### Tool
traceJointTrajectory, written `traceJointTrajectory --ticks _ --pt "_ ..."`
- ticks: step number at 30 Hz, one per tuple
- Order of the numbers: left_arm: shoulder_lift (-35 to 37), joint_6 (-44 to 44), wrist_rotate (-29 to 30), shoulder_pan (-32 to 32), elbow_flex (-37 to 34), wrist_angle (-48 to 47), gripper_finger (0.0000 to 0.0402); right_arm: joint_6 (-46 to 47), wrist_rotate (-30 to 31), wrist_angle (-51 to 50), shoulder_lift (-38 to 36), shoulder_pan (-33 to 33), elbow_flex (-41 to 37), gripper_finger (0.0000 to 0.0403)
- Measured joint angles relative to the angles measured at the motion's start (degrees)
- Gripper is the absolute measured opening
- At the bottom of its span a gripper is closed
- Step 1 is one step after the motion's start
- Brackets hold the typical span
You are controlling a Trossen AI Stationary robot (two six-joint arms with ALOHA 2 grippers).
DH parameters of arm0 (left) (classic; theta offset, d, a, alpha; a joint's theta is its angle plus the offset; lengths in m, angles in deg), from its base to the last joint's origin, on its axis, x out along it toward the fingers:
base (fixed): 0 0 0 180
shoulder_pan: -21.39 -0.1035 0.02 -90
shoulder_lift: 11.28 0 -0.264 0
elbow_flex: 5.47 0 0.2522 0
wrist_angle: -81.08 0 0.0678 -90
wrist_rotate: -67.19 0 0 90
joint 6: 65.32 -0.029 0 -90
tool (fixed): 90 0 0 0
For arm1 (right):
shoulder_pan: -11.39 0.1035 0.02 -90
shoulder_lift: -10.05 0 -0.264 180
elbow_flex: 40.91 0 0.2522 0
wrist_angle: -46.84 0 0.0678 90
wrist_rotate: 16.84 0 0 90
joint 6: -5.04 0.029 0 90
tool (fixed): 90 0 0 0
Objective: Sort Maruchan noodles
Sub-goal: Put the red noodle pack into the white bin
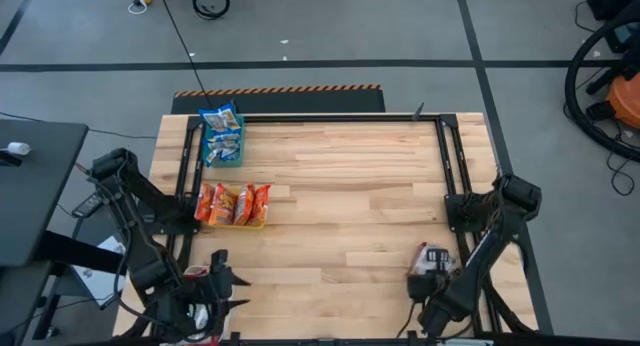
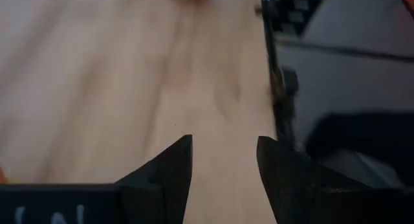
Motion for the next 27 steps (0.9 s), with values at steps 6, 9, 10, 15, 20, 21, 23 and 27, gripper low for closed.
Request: traceJointTrajectory --ticks 6,9,10,15,20,21,23,27 --pt "-2.1 -12.0 8.2 -3.8 0.0 6.9 0.0177 -3.1 12.0 7.9 -4.1 -7.2 5.2 0.0006" --pt "-5.1 -18.9 7.0 -7.4 0.0 12.9 0.0188 -9.2 14.1 17.7 -4.9 -11.4 5.3 0.0005" --pt "-6.4 -21.0 6.1 -8.6 0.0 15.3 0.0195 -11.8 14.0 21.5 -4.8 -12.6 5.3 0.0004" --pt "-13.8 -36.2 -0.6 -15.2 0.0 29.1 0.0244 -24.5 11.7 36.1 -3.0 -17.7 5.3 0.0005" --pt "-21.8 -50.8 -3.2 -20.5 0.0 41.9 0.028 -31.2 12.1 41.0 -0.8 -21.1 5.3 0.0005" --pt "-23.1 -52.7 -3.6 -21.2 0.0 43.9 0.0282 -31.8 12.1 41.2 -0.4 -21.6 5.3 0.0005" --pt "-25.7 -54.9 -5.5 -22.6 0.0 48.8 0.0283 -32.4 12.1 41.1 0.4 -22.3 5.3 0.0006" --pt "-28.0 -53.2 -10.3 -25.0 0.0 52.6 0.0284 -32.7 12.1 41.0 1.2 -23.0 5.2 0.0006"
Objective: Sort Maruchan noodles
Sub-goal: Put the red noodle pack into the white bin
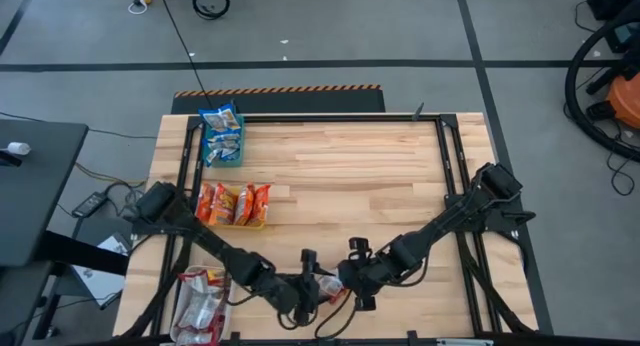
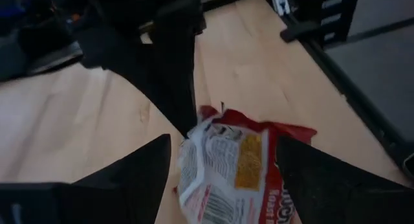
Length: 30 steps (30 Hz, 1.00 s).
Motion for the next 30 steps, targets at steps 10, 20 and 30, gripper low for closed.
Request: traceJointTrajectory --ticks 10,20,30 --pt "0.7 7.1 2.3 3.0 1.9 -0.6 0.0284 12.0 1.4 -0.3 0.0 -1.8 0.0 0.0006" --pt "-0.8 10.2 11.9 1.6 2.1 -2.1 0.0284 16.5 1.5 1.4 0.0 -4.3 0.0 0.0006" --pt "-5.4 8.1 16.9 1.0 2.0 -2.5 0.0284 16.5 1.6 1.2 0.0 -5.5 0.0 0.0006"
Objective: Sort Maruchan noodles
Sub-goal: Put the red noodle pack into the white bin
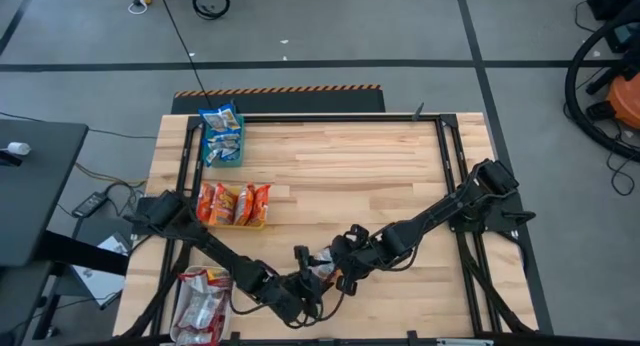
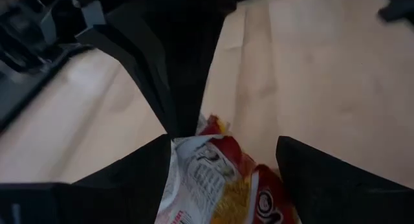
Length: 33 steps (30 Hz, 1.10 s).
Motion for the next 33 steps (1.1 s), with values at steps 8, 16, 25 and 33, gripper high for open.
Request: traceJointTrajectory --ticks 8,16,25,33 --pt "-1.0 -0.8 -1.5 -2.1 0.0 -4.4 0.0281 0.8 0.9 0.1 0.0 -0.4 0.0 0.0006" --pt "-0.9 4.9 -2.9 -3.7 0.0 -8.5 0.0176 1.0 1.3 0.5 0.0 -0.4 0.0 0.0021" --pt "3.4 3.8 -10.2 -4.0 0.0 -12.9 0.0027 -1.8 -0.2 0.1 -5.7 1.4 0.6 0.0068" --pt "24.9 18.8 -29.4 2.2 0.1 -33.2 0.001 -5.1 5.5 -0.2 -8.8 6.6 0.6 0.0071"
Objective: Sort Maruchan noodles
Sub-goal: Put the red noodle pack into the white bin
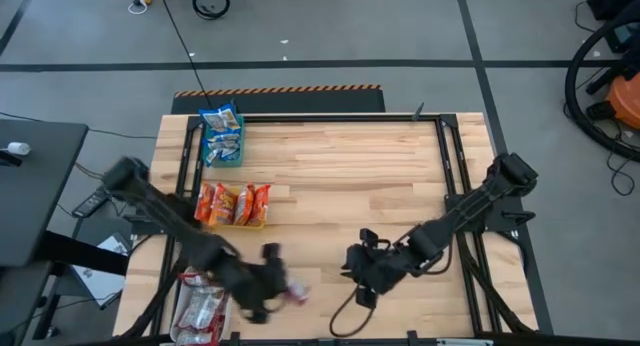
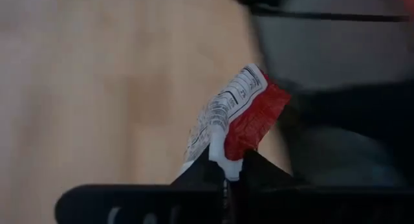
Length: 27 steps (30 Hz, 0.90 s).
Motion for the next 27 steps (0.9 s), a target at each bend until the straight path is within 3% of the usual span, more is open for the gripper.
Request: traceJointTrajectory --ticks 4,8,13,17,22,27 --pt "11.1 16.8 -13.8 4.5 0.0 -13.7 0.0015 0.0 3.4 0.0 0.2 1.5 0.0 0.0071" --pt "17.9 36.6 -16.2 11.8 0.0 -28.4 0.001 0.0 7.7 1.1 0.2 2.6 0.0 0.007" --pt "18.9 49.1 -11.8 21.2 -0.1 -36.3 0.0009 2.2 10.2 1.9 0.3 3.4 0.0 0.0071" --pt "18.5 50.2 -1.6 26.6 -0.6 -35.1 0.0009 3.8 12.1 1.9 0.3 4.1 0.0 0.0071" --pt "18.5 58.6 0.5 31.0 -5.5 -33.8 0.001 6.6 12.7 1.8 0.3 5.2 -0.1 0.0071" --pt "18.5 59.8 4.4 33.1 -12.1 -28.4 0.0011 8.0 16.3 1.7 0.3 6.7 -0.1 0.0071"
